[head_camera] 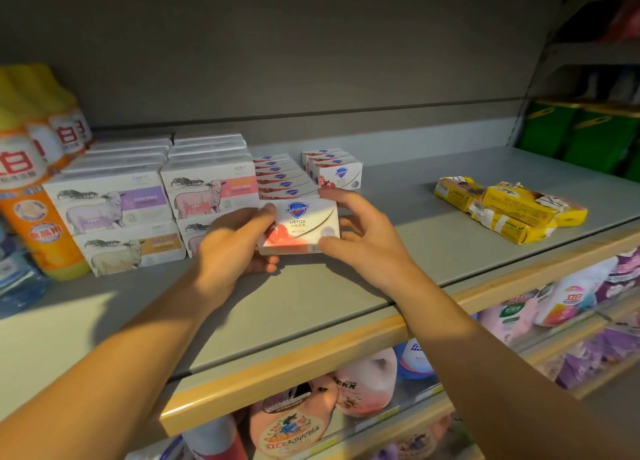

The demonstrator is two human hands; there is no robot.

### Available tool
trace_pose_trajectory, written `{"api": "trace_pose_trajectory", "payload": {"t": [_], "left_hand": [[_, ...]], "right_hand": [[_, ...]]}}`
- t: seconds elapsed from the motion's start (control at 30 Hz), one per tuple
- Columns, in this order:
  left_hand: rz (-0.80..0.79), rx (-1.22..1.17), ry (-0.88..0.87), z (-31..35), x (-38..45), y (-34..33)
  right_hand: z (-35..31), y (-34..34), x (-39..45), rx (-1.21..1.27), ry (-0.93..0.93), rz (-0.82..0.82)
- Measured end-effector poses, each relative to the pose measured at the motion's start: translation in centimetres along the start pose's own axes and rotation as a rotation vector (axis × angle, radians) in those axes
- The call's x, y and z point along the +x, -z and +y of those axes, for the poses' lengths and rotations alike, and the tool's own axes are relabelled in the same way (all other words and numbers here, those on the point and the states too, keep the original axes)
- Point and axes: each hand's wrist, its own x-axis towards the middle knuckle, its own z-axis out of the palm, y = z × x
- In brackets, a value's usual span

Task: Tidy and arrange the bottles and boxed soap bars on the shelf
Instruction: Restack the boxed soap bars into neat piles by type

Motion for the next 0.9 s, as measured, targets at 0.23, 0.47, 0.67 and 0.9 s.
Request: {"api": "trace_pose_trajectory", "payload": {"t": [0.23,0.47,0.67,0.9], "left_hand": [[-0.006,0.227,-0.366,0.5,-0.8,-0.7],[-0.025,0.274,-0.456,0.8,-0.8,-0.7],[-0.030,0.272,-0.435,0.4,-0.8,-0.8],[-0.001,0.803,-0.280,-0.7,-0.3,-1.0]], "right_hand": [[0.3,-0.3,0.3,0.045,0.040,0.109],[0.1,-0.1,0.1,-0.061,0.071,0.143],[0.3,-0.3,0.1,-0.245,0.122,0.146],[-0.7,1.8,2.9,-0.358,0.123,0.410]]}}
